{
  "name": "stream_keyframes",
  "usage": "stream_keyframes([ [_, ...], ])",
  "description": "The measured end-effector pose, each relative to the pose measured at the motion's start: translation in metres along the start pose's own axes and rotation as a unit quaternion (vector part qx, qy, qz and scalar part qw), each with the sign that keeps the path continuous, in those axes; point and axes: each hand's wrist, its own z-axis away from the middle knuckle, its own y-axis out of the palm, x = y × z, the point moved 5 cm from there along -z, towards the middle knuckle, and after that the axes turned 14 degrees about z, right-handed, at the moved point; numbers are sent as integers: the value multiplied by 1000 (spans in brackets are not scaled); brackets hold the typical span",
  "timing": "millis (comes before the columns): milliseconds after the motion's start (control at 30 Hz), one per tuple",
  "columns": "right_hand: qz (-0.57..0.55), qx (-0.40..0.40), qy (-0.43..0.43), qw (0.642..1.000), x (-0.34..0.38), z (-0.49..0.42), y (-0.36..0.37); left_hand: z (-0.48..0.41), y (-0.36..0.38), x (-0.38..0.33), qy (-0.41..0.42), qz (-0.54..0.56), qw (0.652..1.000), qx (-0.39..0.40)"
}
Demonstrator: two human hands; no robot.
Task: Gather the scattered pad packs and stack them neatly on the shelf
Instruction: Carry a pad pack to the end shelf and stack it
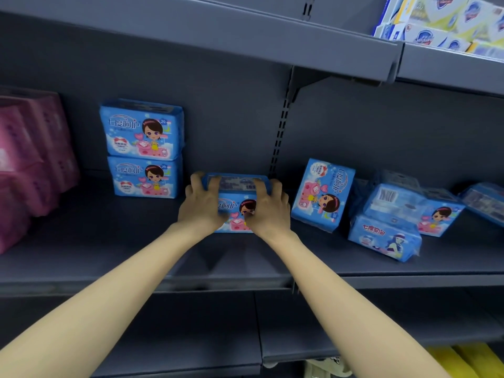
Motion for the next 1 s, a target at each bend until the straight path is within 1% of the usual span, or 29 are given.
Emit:
stream_keyframes([
  [133,-9,27,-25,999,5,-4,4,1,4,-1,-6,-10,1000,8],
  [233,-16,27,-46,998,10,-5,5,2,7,-4,-4,-8,1000,13],
  [500,-50,23,-41,998,19,-6,-1,12,2,-3,-1,26,999,-32],
  [833,-40,-8,-74,996,70,-3,-13,20,-47,19,-11,25,997,-73],
  [1000,-47,-3,-77,996,105,1,-12,27,-74,42,-16,19,996,-80],
])
